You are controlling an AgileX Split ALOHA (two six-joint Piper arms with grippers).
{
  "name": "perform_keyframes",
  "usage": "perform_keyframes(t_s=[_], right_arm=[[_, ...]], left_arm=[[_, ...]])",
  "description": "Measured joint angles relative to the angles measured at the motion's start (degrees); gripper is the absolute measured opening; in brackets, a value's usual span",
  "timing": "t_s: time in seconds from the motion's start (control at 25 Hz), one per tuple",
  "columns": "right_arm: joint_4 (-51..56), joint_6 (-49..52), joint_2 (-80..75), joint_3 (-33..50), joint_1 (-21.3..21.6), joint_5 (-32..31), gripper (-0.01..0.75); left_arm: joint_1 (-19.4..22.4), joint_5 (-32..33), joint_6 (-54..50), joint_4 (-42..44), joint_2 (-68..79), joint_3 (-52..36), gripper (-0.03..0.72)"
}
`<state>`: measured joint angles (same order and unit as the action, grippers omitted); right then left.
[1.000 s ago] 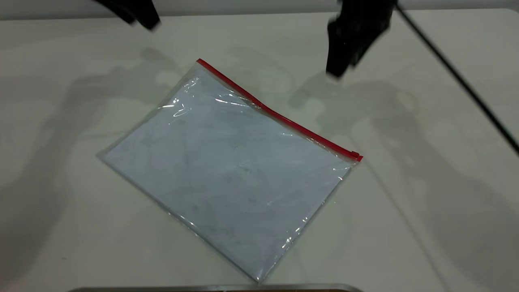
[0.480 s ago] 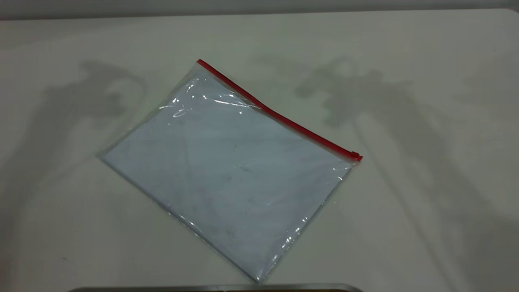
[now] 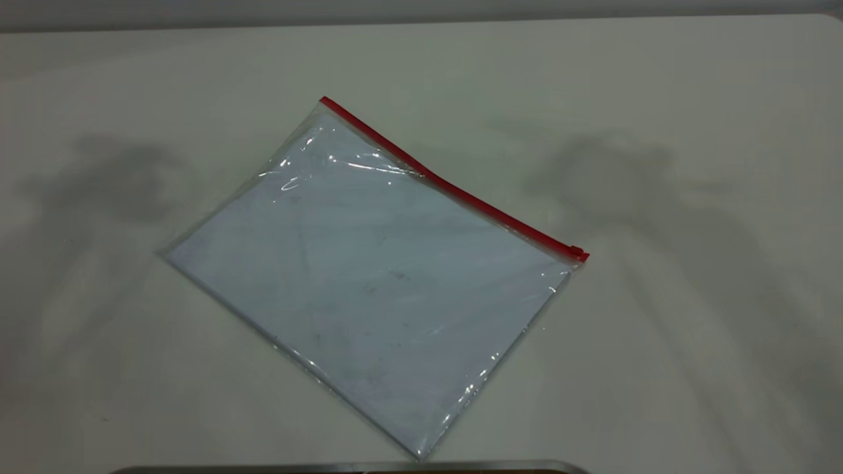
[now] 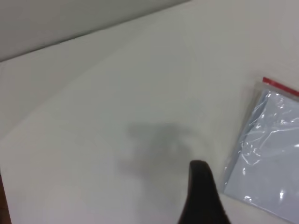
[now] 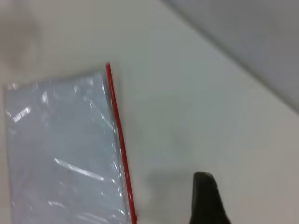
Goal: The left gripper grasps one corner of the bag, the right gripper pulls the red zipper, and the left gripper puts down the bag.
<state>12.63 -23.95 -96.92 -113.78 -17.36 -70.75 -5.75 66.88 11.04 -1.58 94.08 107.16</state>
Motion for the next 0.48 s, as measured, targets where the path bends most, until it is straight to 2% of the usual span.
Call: perform_keyframes(t_s=[0.28, 0.48], right_arm=[[0.2, 4.5, 18.4, 12.0, 0.0, 0.0, 0.507], [0.4, 7.2, 32.6, 24.4, 0.0, 0.0, 0.507]], left_arm=[[0.0, 0.0, -2.7, 1.2, -13.9, -14.5, 0.582], [0.0, 0.0, -6.2, 0.6, -25.8, -25.5, 0.582]])
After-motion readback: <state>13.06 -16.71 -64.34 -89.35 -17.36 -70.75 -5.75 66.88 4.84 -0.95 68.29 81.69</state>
